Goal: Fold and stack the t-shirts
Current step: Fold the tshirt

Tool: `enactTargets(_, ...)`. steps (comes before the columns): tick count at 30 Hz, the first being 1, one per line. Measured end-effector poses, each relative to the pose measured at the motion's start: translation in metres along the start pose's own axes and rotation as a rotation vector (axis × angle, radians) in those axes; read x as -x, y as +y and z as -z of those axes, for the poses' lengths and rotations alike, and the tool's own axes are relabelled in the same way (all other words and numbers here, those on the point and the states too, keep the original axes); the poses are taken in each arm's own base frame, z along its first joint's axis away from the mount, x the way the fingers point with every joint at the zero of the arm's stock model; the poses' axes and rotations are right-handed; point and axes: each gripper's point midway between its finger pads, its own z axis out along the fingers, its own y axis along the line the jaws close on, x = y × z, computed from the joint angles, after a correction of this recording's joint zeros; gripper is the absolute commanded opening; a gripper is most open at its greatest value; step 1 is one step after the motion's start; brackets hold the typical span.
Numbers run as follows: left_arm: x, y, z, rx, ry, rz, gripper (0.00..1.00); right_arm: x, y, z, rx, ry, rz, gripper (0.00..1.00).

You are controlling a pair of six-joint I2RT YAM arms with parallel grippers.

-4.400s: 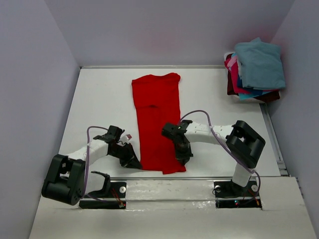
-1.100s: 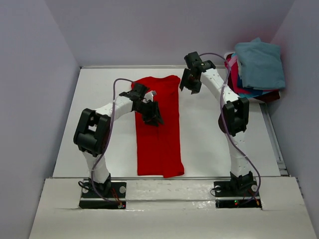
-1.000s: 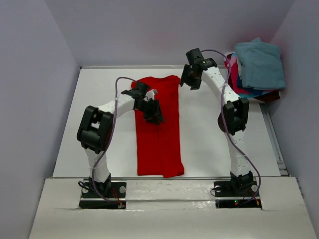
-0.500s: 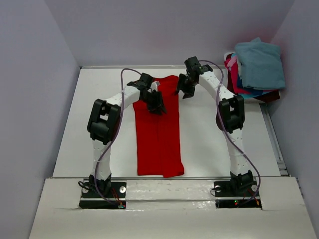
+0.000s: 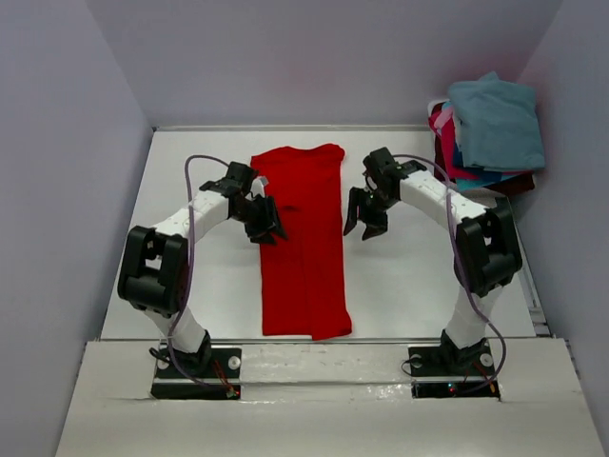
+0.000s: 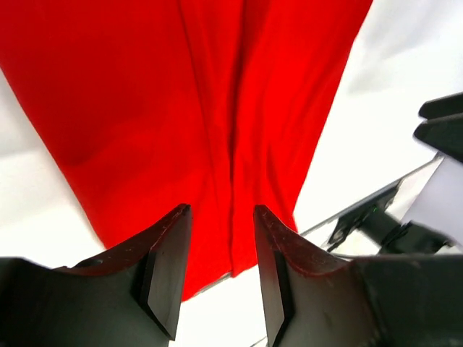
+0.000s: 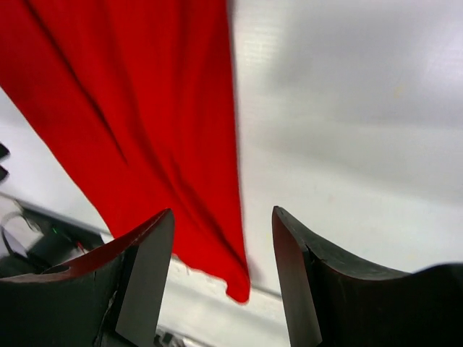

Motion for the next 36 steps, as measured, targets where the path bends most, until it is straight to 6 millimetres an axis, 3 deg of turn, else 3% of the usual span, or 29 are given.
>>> enactTargets(5,-0.063,0.02,0.005,0.024,0.079,-0.002,0.55,-0.08,-0.007,-0.004,0.01,0.125,0.042,0.63)
enactTargets(9,-0.109,0.047,0.009,0.056,0.134,0.032,0.58,-0.127,-0.026,-0.01,-0.015,0.21,0.023,0.63)
enactTargets(19,-0.159,0.065,0.027,0.039,0.15,0.047,0.6,-0.191,-0.032,-0.01,0.018,0.277,0.021,0.64)
enactTargets(23,-0.177,0.076,0.024,0.058,0.196,0.086,0.66,-0.203,-0.027,-0.014,0.025,0.301,0.031,0.65)
enactTargets(36,-0.211,0.089,0.02,0.036,0.272,0.158,0.65,-0.214,-0.021,-0.019,0.078,0.333,0.005,0.65)
